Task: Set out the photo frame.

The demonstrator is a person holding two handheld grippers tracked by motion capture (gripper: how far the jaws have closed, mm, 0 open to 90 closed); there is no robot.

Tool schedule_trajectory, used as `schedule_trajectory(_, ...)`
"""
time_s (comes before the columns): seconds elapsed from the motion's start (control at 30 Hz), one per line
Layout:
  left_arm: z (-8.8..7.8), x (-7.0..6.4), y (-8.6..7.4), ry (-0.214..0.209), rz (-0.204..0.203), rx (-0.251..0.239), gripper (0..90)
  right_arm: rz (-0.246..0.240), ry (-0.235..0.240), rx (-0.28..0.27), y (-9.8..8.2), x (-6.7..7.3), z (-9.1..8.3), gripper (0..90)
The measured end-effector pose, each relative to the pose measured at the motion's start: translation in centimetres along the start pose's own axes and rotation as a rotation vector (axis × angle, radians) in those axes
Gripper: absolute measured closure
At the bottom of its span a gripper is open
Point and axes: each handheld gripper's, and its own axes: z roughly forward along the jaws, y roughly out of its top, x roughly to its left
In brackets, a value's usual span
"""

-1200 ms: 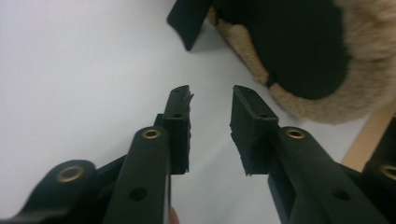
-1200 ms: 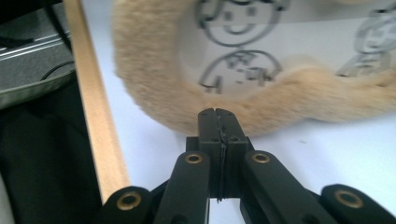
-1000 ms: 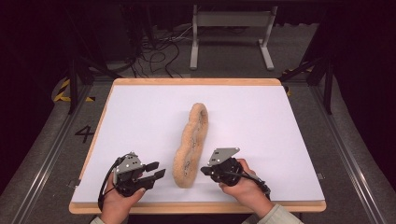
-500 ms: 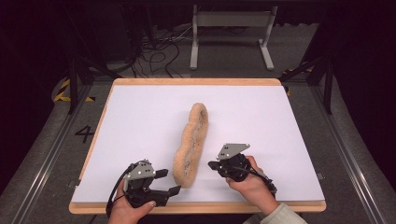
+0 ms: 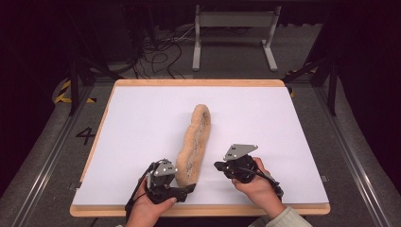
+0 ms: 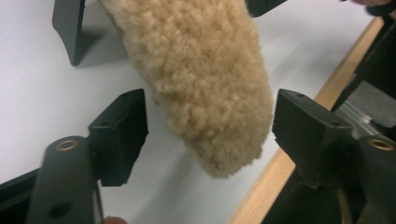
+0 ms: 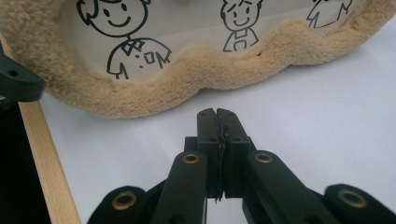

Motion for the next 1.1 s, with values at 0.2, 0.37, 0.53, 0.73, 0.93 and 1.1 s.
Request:
schedule_trajectory(0.2,-0.3,0.7,-0.1,0.021,0.001,-0.014,38.8,0.012,-0.003,-0.003,-0.2,-0.1,-0.3,89.2)
schedule_trajectory(0.37,-0.7,0.9,-0.3,0.034,0.008,-0.015,39.8,0.019,-0.006,-0.005,-0.3,-0.3,-0.4,89.0)
schedule_trajectory(0.53,-1.4,1.7,-0.7,0.05,-0.011,-0.014,39.6,0.024,-0.007,-0.007,-0.4,-0.4,-0.5,88.8)
schedule_trajectory(0.73,-2.4,3.0,-1.2,0.075,-0.04,-0.017,39.4,0.028,-0.01,-0.01,-0.4,-0.6,-0.6,88.3)
schedule_trajectory(0.93,-3.7,4.5,-1.8,0.096,-0.105,-0.023,45.2,0.042,-0.039,-0.033,-0.1,-1.5,-1.0,83.7)
schedule_trajectory(1.1,-4.6,6.0,-2.0,0.144,-0.123,-0.041,51.6,0.053,-0.112,-0.06,0.6,-3.1,-1.2,74.3)
